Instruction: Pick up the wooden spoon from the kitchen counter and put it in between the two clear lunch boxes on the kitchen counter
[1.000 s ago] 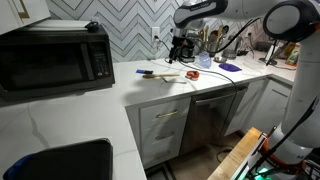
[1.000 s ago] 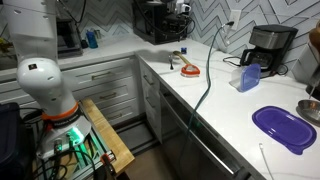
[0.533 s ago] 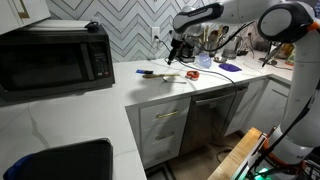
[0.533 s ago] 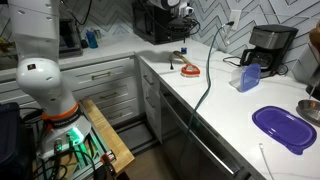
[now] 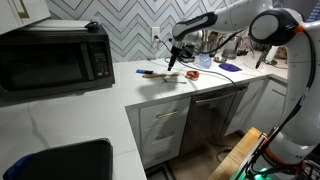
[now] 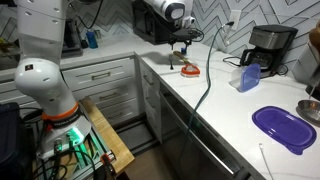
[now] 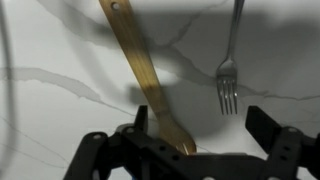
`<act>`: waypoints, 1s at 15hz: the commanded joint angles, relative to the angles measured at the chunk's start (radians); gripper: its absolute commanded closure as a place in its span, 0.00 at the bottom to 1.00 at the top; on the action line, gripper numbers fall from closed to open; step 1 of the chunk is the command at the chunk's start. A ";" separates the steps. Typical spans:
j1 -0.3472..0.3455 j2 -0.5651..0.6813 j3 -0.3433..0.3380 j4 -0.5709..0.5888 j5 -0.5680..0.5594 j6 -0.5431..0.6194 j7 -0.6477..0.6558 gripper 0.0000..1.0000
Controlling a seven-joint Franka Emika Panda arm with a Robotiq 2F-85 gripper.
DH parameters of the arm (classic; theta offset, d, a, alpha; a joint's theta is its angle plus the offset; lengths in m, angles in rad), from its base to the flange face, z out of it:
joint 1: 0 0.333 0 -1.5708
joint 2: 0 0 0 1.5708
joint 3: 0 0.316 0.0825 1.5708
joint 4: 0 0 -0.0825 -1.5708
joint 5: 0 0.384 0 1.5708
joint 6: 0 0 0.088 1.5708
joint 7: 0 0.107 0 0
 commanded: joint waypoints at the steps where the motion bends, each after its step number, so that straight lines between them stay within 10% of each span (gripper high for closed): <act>1: -0.037 0.050 0.044 0.008 0.064 0.048 -0.113 0.00; 15: -0.073 0.209 0.098 0.138 0.116 0.140 -0.215 0.02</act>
